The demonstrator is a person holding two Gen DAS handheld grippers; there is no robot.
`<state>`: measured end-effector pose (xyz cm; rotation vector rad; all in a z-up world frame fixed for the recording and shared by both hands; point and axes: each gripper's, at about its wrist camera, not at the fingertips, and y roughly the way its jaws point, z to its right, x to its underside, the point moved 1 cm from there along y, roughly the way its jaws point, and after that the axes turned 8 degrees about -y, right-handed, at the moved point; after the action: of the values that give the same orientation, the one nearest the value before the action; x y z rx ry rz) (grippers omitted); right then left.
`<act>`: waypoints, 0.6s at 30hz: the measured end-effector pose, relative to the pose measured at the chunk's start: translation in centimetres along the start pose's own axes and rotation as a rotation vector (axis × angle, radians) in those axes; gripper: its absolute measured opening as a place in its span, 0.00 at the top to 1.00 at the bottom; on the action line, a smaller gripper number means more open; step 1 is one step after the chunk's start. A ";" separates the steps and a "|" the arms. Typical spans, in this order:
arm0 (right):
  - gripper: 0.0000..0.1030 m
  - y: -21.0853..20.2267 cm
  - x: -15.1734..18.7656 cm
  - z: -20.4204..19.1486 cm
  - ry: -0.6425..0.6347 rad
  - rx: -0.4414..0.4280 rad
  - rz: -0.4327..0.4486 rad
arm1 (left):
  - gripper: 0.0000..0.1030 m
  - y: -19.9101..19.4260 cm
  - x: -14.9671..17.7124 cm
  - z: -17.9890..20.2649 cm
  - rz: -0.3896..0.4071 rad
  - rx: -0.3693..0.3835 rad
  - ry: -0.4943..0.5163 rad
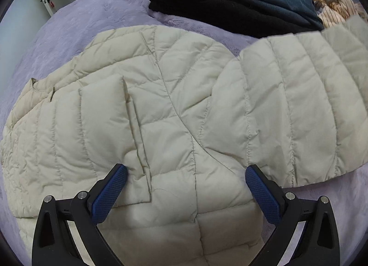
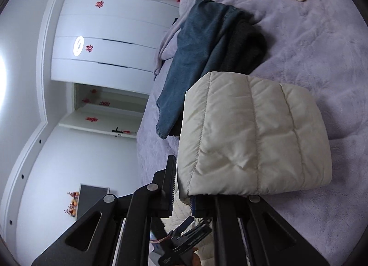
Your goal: Fold large clothes
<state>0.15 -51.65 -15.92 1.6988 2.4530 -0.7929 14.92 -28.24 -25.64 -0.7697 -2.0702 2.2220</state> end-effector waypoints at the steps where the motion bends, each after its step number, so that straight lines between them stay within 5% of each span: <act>1: 0.89 0.3 0.1 -0.5 -0.018 -0.001 -0.011 | 0.00 0.5 0.1 0.3 -0.002 -0.021 0.017; 5: 0.89 1.8 1.1 -2.0 -0.063 -0.002 -0.052 | 0.00 1.6 0.2 0.8 0.001 -0.049 0.065; 8: 0.89 2.8 1.5 -3.0 -0.083 0.000 -0.065 | 0.00 0.4 -0.1 -0.2 0.000 0.008 0.021; 12: 0.89 4.0 1.8 -4.9 -0.126 0.008 -0.081 | 0.00 -3.4 -0.1 -2.9 0.051 0.112 -0.069; 18: 0.89 6.5 3.4 -9.9 -0.280 0.027 -0.123 | 0.00 -8.3 1.0 -9.8 0.164 0.121 -0.159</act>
<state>6.98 -42.69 -10.95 1.3475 2.3781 -1.0049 14.92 -17.67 -18.26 -0.8050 -1.9791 2.5471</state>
